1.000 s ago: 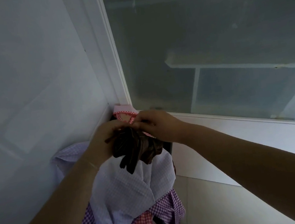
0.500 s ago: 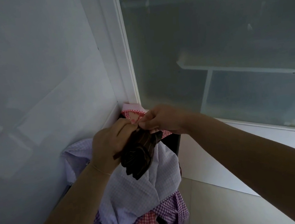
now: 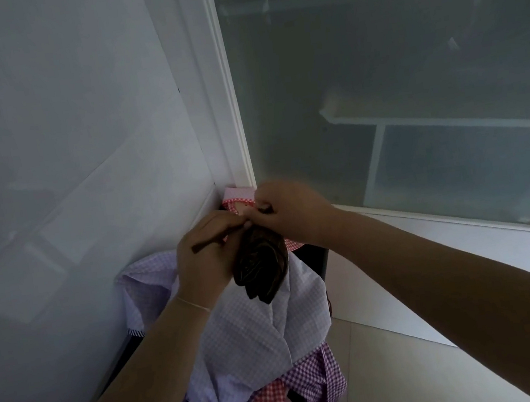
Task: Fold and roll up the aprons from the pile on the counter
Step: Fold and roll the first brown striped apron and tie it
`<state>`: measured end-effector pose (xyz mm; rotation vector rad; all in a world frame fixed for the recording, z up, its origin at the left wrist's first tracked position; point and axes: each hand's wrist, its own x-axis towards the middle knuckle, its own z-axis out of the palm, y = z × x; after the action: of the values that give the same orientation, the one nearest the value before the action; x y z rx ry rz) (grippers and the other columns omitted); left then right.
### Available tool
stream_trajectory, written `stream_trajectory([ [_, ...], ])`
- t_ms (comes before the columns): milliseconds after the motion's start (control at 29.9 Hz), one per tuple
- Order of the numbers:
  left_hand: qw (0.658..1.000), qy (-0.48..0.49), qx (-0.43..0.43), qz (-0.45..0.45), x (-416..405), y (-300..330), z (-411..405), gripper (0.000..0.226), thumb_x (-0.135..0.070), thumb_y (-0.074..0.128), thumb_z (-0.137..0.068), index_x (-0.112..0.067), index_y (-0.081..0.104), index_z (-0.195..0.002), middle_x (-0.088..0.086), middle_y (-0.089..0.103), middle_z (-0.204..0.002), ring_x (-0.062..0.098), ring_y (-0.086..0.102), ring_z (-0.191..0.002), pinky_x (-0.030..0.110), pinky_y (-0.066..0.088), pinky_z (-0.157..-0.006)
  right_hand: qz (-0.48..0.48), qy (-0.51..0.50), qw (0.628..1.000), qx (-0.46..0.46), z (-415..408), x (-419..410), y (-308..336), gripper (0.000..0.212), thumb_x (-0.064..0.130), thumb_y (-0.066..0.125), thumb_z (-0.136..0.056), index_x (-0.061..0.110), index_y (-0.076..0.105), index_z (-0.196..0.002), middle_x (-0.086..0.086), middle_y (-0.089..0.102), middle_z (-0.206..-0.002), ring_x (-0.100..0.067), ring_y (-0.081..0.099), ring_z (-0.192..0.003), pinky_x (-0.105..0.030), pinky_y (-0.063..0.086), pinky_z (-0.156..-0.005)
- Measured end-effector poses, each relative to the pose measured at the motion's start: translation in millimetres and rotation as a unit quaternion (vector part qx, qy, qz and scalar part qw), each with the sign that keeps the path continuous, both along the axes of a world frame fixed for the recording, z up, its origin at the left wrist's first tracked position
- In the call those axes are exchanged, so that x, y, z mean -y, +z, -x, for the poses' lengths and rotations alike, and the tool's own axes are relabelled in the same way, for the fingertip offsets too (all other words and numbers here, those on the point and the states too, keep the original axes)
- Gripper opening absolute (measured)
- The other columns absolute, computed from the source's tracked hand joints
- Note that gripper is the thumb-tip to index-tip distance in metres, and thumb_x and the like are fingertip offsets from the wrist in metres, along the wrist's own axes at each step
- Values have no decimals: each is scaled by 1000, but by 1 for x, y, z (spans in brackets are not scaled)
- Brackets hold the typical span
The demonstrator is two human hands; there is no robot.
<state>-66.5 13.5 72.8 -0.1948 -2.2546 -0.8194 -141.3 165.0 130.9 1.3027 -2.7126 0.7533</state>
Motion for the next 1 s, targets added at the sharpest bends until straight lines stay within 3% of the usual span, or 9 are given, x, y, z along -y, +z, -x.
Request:
stream_trajectory([
  [67,1000,12,3,-24,-3,1,0,11,-27,57,-88,-23,67,-88,-14,61,-86,-9,57,-83,8,44,-78,-2,-23,999,-26,-1,0,-4,47,36,52,-95,21,28,-57,7,34,-60,-8,33,-55,-27,25,-56],
  [167,996,57,-13,-73,-10,5,2,7,-29,63,-88,-23,67,-88,-13,63,-84,-3,61,-80,14,49,-76,138,-68,983,100,-4,1,-11,49,34,58,-93,20,34,-52,5,37,-53,-8,35,-50,-25,32,-52],
  [268,990,98,-17,-97,-9,-4,5,8,-13,62,-90,-17,68,-87,-6,66,-80,0,62,-79,15,48,-75,250,-116,934,228,-1,-4,-19,39,23,61,-91,17,48,-55,3,48,-55,-17,52,-55,-34,49,-57],
  [335,989,95,18,-109,14,-20,-3,15,-13,56,-91,-4,67,-93,12,68,-85,17,63,-88,27,48,-80,297,-232,878,296,24,-29,-29,34,10,57,-91,14,53,-57,3,55,-50,-22,57,-57,-39,54,-67],
  [435,927,189,-19,-323,63,-30,-14,5,-12,56,-93,-12,60,-91,-6,71,-81,15,69,-82,41,54,-83,336,-365,816,296,63,-83,-45,38,-2,50,-84,11,48,-49,3,49,-33,-27,57,-55,-60,53,-77],
  [569,942,151,-19,-300,41,-15,-7,22,-5,56,-95,-21,52,-80,-6,66,-82,3,67,-76,25,55,-73,257,-210,868,371,32,-40,-42,23,10,59,-91,-4,54,-73,-6,64,-61,-24,66,-65,-53,57,-76],
  [670,945,153,7,-290,35,-27,0,24,-3,56,-93,-22,53,-79,-2,64,-79,5,64,-73,33,53,-73,300,-106,854,412,3,8,-37,15,18,57,-95,8,49,-88,-1,64,-90,-17,67,-77,-38,60,-68],
  [804,941,142,46,-304,34,-42,-7,7,-2,56,-93,-2,55,-86,-3,63,-77,3,61,-71,33,52,-72,287,-110,851,426,6,21,-45,25,27,35,-104,13,46,-120,-9,61,-109,-17,65,-77,-29,55,-64],
  [1004,969,109,59,-216,32,-37,-11,20,5,51,-93,-11,50,-80,-9,60,-71,6,56,-68,14,45,-65,361,-110,716,587,19,26,-50,50,48,27,-102,15,64,-99,-8,64,-96,-21,60,-91,-34,51,-81],
])
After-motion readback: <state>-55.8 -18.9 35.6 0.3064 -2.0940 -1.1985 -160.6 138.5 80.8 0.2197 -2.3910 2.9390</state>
